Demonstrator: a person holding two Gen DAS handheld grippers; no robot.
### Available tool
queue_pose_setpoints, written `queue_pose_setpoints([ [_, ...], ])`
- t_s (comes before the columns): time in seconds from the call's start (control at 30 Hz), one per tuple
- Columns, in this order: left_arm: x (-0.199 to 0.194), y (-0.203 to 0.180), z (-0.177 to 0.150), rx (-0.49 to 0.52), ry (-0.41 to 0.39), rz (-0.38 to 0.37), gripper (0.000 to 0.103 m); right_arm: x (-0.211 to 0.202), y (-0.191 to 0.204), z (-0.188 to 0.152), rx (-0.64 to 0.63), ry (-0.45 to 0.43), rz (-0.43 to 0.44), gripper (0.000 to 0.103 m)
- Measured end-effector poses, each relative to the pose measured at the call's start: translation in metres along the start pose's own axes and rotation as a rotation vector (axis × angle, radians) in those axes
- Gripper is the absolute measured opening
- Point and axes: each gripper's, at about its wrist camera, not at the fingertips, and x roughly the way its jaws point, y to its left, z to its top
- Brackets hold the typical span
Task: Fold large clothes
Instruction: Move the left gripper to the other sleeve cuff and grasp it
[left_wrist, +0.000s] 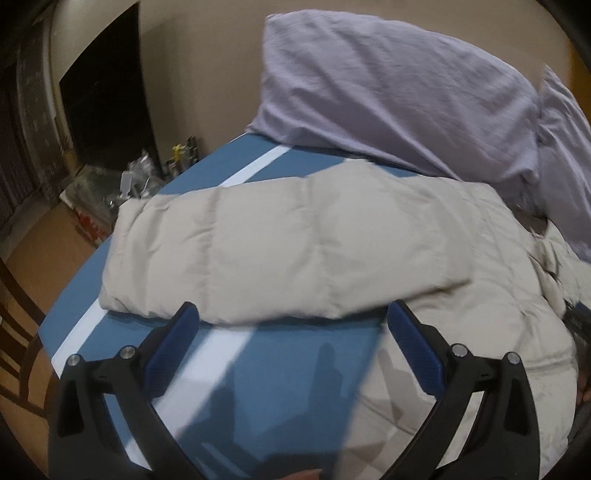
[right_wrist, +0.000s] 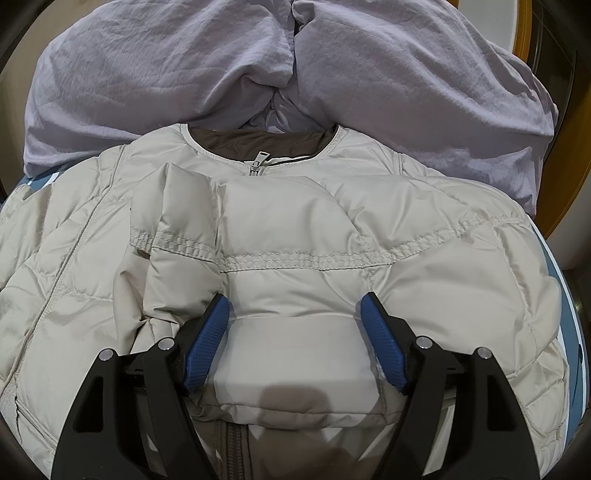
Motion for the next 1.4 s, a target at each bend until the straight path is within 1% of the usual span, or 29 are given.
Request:
queue_pose_setpoints([
  [0.07,0.007,0.014,0.005,-0.015,0.008,0.001,0.101,0.000,0.000,0.000,0.000,0.000,-0.001,0.076],
  [0.23,0.024,0.058,0.022,-0.078,0.017,0.038,0.101,0.000,0.000,0.000,0.001,0.000,-0.001,0.076],
  [0.4,0.035,0.091,0.033,-0.135,0.030,0.064,0.101,0.000,0.000,0.000,0.001,0.000,-0.001,0.076],
  [0.53,0.049,0.115,0.034,-0.189,0.066,0.054,0.101,0.000,0.000,0.000,0.002,0.000,-0.001,0.076],
  [0.67,0.061,0.132,0.027,-0.221,0.104,0.055,0.101,0.000,0.000,0.000,0.002,0.000,-0.001,0.076],
  [0.77,0.069,0.137,0.021,-0.225,0.125,0.053,0.101,0.000,0.000,0.000,0.002,0.000,0.000,0.076],
  [0.87,0.070,0.137,0.020,-0.214,0.114,0.061,0.101,0.000,0.000,0.000,0.002,0.000,0.000,0.076],
  [1.1,0.072,0.140,0.021,-0.216,0.108,0.051,0.101,0.000,-0.001,0.000,0.003,0.000,0.001,0.076],
  [1.3,0.070,0.152,0.022,-0.269,0.115,0.046,0.101,0.002,0.001,-0.001,0.009,0.000,0.007,0.076],
  [1.4,0.072,0.144,0.023,-0.249,0.119,0.074,0.098,0.002,0.002,-0.001,0.012,0.000,0.008,0.076],
])
